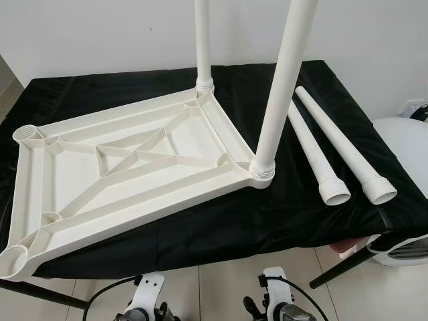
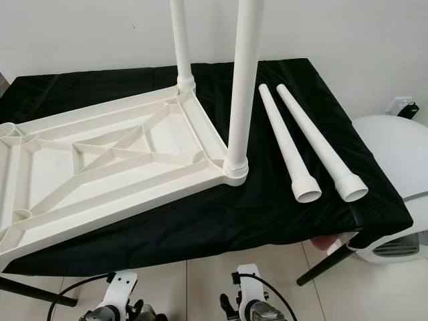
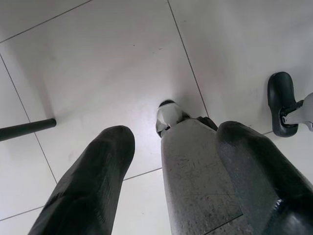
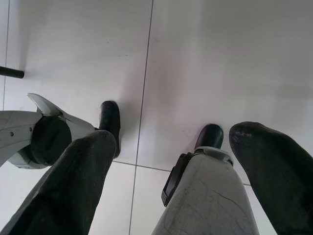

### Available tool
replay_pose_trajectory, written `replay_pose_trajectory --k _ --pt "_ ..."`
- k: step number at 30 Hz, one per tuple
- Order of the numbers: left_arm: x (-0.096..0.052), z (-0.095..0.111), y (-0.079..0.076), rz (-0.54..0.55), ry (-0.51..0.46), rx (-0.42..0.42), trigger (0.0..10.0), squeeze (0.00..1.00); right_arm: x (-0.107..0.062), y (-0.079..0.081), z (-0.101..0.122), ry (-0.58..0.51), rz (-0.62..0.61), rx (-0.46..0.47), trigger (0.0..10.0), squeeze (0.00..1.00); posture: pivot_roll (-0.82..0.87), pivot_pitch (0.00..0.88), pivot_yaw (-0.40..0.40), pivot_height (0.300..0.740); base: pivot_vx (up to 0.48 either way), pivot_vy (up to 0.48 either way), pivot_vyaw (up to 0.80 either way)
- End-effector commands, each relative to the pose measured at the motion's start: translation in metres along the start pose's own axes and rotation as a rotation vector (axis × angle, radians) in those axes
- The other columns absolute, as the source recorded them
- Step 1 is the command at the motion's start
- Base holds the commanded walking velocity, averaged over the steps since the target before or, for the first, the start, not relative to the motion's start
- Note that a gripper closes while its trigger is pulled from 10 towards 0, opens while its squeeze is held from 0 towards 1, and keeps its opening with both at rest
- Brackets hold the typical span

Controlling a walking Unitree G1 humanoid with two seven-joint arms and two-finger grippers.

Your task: Building children table

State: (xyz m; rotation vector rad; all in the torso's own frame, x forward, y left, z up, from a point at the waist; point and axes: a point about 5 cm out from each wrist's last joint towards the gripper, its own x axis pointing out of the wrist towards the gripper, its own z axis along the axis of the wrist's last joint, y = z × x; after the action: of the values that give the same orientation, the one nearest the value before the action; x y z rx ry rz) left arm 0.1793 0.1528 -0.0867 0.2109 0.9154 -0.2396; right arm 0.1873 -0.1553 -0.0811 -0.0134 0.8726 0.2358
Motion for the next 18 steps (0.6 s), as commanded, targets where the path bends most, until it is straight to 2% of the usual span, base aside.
replay_pose_trajectory --k 1,8,18 --pt "-0.0013 -0.0068 0.0009 -0.001 0.029 -0.002 10.0 0.0 -0.0013 0.0022 -0.0079 0.03 0.004 0.01 10.0 0.0 0.02 0.043 0.087 0.74 0.0 0.0 0.0" --pt "-0.0017 -0.0093 -0.0007 0.014 0.035 -0.046 10.0 0.0 -0.0019 -0.0036 -0.0057 0.035 0.005 -0.019 10.0 0.0 0.03 0.054 0.042 0.74 0.0 0.0 0.0" --pt "-0.002 -0.0109 -0.0002 0.029 0.04 -0.069 10.0 0.0 -0.0008 -0.006 0.0005 0.025 0.013 -0.033 10.0 0.0 0.04 0.066 0.019 0.74 0.0 0.0 0.0"
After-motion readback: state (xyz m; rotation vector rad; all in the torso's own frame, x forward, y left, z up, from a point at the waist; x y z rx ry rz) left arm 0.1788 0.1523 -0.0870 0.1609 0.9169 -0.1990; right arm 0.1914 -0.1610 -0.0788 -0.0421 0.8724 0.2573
